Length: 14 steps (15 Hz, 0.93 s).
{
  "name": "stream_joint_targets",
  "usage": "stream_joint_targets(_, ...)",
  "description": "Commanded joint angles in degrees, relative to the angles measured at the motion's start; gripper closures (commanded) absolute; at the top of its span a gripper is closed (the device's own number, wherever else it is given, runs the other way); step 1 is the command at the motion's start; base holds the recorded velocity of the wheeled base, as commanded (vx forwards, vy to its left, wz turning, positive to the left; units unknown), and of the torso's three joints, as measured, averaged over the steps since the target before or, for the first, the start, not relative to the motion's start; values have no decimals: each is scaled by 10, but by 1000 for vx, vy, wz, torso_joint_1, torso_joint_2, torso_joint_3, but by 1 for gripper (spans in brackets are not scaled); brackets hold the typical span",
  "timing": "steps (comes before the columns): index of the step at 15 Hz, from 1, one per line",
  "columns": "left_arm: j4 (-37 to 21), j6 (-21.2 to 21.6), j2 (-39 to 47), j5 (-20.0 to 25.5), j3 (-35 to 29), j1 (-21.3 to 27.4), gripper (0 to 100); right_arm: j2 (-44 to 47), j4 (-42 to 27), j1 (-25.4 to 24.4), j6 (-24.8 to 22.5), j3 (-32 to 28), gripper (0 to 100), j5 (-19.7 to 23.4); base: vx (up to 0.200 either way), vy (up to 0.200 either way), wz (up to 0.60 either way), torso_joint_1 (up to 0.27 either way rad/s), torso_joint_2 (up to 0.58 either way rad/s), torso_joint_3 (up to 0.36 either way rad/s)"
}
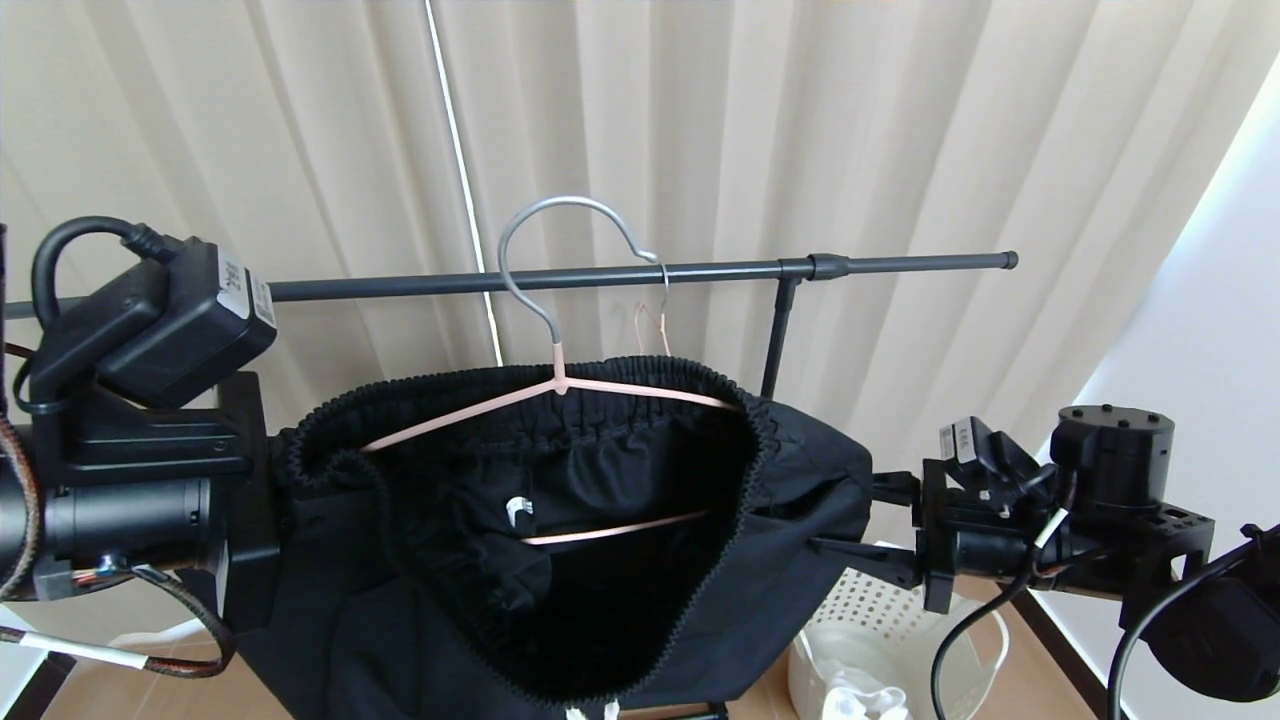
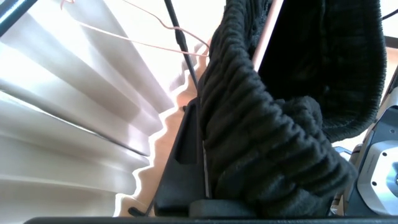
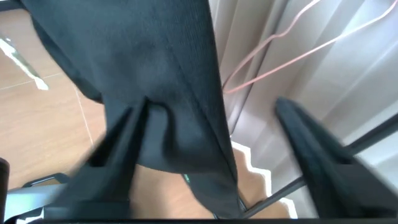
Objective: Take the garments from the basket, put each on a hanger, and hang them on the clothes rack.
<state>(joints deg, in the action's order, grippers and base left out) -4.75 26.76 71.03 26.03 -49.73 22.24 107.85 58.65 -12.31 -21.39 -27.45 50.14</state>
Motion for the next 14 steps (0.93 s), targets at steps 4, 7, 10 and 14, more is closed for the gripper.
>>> stream_joint_targets(4, -1, -8, -18, 0, 8, -2, 100, -4, 0, 4, 2, -9, 100, -2, 0, 0, 0, 0, 0, 0)
stream_joint_targets(7, -1, -9, -35, 1, 21, -24, 100, -4, 0, 23, 13, -18, 100, -2, 0, 0, 0, 0, 0, 0)
stream_joint_targets(10, -1, -10, -51, 3, 33, -45, 100, -3, 0, 36, 27, -25, 100, -2, 0, 0, 0, 0, 0, 0)
stream_joint_targets(14, -1, -10, -53, 3, 35, -48, 100, 1, -1, 38, 27, -29, 100, -2, 0, 0, 0, 0, 0, 0)
